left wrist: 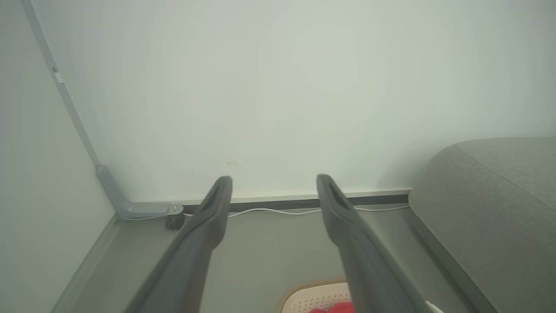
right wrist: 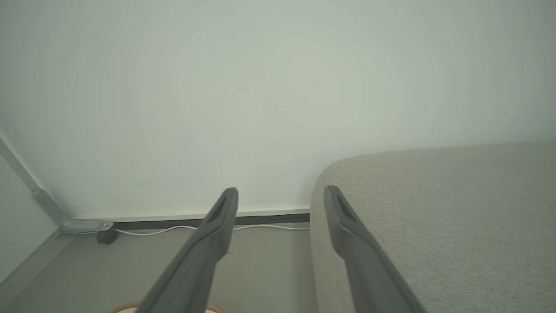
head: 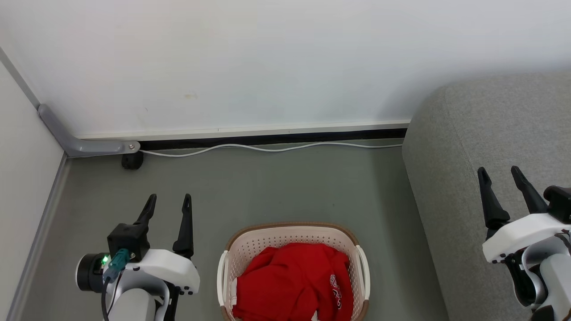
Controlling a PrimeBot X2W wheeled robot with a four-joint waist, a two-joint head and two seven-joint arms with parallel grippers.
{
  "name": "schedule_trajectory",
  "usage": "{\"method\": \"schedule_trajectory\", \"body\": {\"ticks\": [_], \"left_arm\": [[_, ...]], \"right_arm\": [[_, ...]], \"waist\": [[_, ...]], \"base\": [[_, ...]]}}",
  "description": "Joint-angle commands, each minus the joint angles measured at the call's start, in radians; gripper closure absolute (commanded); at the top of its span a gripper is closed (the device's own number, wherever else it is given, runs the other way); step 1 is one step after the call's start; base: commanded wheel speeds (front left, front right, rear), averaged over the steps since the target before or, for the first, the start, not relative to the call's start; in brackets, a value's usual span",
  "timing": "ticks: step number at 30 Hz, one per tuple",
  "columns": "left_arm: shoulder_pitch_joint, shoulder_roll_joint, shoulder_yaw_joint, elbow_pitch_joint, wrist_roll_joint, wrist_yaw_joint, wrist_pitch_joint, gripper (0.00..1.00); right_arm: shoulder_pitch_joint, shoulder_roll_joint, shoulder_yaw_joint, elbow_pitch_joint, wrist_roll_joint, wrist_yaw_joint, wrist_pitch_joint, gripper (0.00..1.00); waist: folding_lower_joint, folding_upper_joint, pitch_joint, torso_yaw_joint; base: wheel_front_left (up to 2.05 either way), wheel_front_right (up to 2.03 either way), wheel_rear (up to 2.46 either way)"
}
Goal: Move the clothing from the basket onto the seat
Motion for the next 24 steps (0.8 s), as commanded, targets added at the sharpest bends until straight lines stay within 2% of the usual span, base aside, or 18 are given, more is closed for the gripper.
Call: {"method": "schedule_trajectory", "body": {"ticks": [1, 16, 24], "left_arm": [[-0.045, 0.020, 0.024, -0.025, 0.003, 0.006, -0.010, 0.00], [-0.044, 0.020, 0.001, -0.018, -0.011, 0.015, -0.010, 0.00], [-0.047, 0.020, -0.021, -0.011, -0.040, 0.020, -0.010, 0.00]], "right_arm": [[-0.024, -0.014, 0.013, -0.022, -0.007, 0.004, -0.014, 0.00], [-0.019, -0.011, 0.013, -0.028, -0.006, 0.004, -0.014, 0.00], [-0.031, -0.018, -0.005, -0.099, 0.003, 0.004, -0.014, 0.00]], "waist": [[0.0000, 0.0000, 0.000, -0.001], [0.0000, 0.0000, 0.002, -0.008], [0.0000, 0.0000, 0.057, -0.015]], "base": [[0.00, 0.00, 0.00], [0.00, 0.00, 0.00], [0.00, 0.00, 0.00]]}}
